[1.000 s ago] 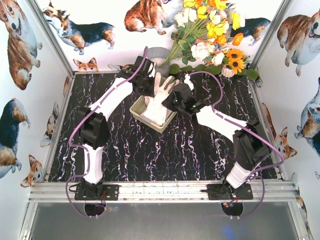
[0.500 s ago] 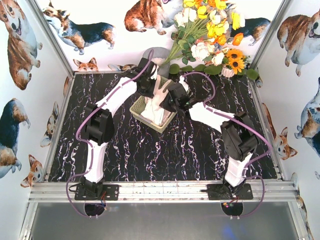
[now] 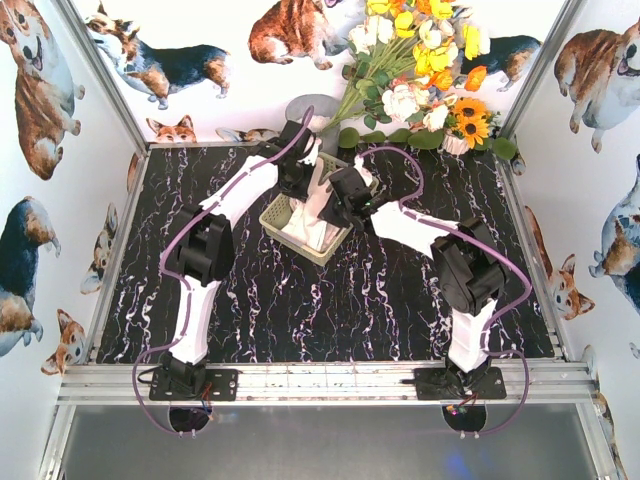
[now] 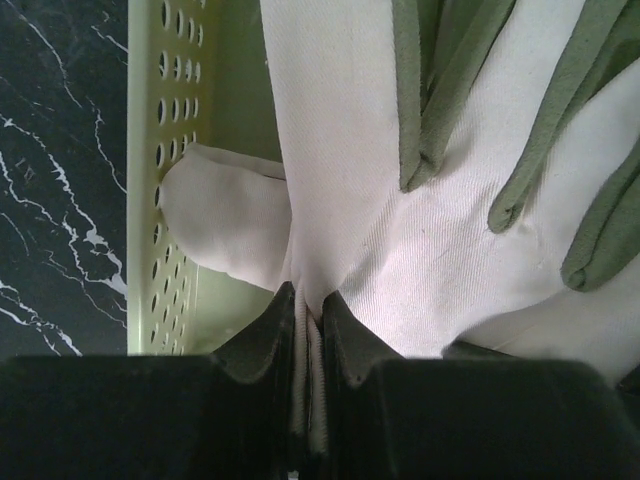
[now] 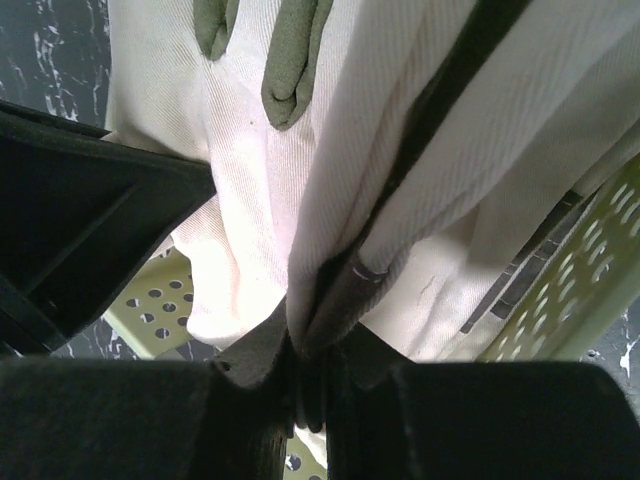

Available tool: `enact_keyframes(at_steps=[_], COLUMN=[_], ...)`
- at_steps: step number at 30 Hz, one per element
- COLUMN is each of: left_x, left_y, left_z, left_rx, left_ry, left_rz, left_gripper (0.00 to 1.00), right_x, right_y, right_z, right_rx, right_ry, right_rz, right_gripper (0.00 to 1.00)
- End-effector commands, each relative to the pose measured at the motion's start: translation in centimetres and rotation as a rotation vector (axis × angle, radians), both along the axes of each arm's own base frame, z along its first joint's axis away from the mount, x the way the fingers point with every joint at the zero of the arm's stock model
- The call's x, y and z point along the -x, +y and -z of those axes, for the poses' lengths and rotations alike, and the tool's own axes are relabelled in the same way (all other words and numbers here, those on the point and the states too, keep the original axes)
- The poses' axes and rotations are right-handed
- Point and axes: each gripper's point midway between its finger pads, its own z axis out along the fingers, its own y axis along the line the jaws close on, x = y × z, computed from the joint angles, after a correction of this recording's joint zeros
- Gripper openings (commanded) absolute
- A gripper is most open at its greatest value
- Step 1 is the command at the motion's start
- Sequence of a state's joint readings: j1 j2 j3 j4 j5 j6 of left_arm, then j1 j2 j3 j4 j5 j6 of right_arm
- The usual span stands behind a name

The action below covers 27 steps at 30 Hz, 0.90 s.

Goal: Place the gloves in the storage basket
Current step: Place the glove in the bin.

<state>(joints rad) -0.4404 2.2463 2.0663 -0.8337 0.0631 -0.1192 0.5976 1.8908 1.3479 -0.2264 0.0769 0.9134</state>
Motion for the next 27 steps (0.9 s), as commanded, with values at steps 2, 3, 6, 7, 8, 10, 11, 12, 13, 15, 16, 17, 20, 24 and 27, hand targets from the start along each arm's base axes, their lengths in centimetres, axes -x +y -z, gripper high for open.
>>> enact_keyframes(at_steps=[2,3,6,7,8,10,11,12,13,15,16,17,20,24,27], left_x=[-4.8,-4.8,-5.0,-5.0,-5.0,-5.0,-5.0,-5.0,-5.0,-4.9,-4.9,-4.9,-5.1,-5.3,-5.5], left_y=[1.5,1.4,1.1,0.9,0.7,0.1,0.0,0.0,-0.1,-0.2,-0.3,-0.3,-0.2,0.0,0.1], left_z=[-1.7,-1.6,-1.5,-1.4,-1.4,-1.2,-1.0,-0.8,-0.6,-0.3,-0.2,-0.2,0.0,-0.3,-1.3], left_rx=[-0.02,-0.018,-0.004,0.006,0.016,0.036,0.04,0.043,0.043,0.047,0.048,0.047,0.047,0.054,0.058], left_ry=[-0.166,-0.165,-0.166,-0.166,-0.166,-0.162,-0.156,-0.152,-0.148,-0.142,-0.14,-0.14,-0.14,-0.145,-0.164], left_rz=[-0.037,-0.034,-0.023,-0.017,-0.01,0.007,0.009,0.01,0.013,0.023,0.027,0.028,0.025,0.016,0.01], left_gripper=[0.0,0.0,0.0,0.0,0.0,0.0,0.0,0.0,0.0,0.0,0.0,0.0,0.0,0.06,0.18], right_x=[4.2,4.2,4.4,4.6,4.7,5.0,5.2,5.3,5.4,5.6,5.7,5.8,5.9,6.2,6.3], right_y=[0.1,0.0,-0.4,-0.5,-0.4,-0.4,-0.5,-0.5,-0.4,-0.4,-0.4,-0.2,-0.2,-0.6,-1.0], right_z=[3.8,4.0,4.4,4.5,4.6,4.8,4.9,5.0,4.9,4.6,4.4,4.3,4.5,5.0,5.3], right_rx=[0.1,0.108,0.127,0.129,0.129,0.135,0.141,0.145,0.151,0.161,0.165,0.166,0.171,0.19,0.2], right_ry=[0.189,0.202,0.236,0.245,0.252,0.267,0.274,0.276,0.276,0.261,0.254,0.247,0.251,0.27,0.282], right_rz=[-0.068,-0.063,-0.033,-0.025,-0.018,-0.004,0.003,0.01,0.017,0.031,0.037,0.04,0.061,0.104,0.13], right_gripper=[0.0,0.0,0.0,0.0,0.0,0.0,0.0,0.0,0.0,0.0,0.0,0.0,0.0,0.0,0.0])
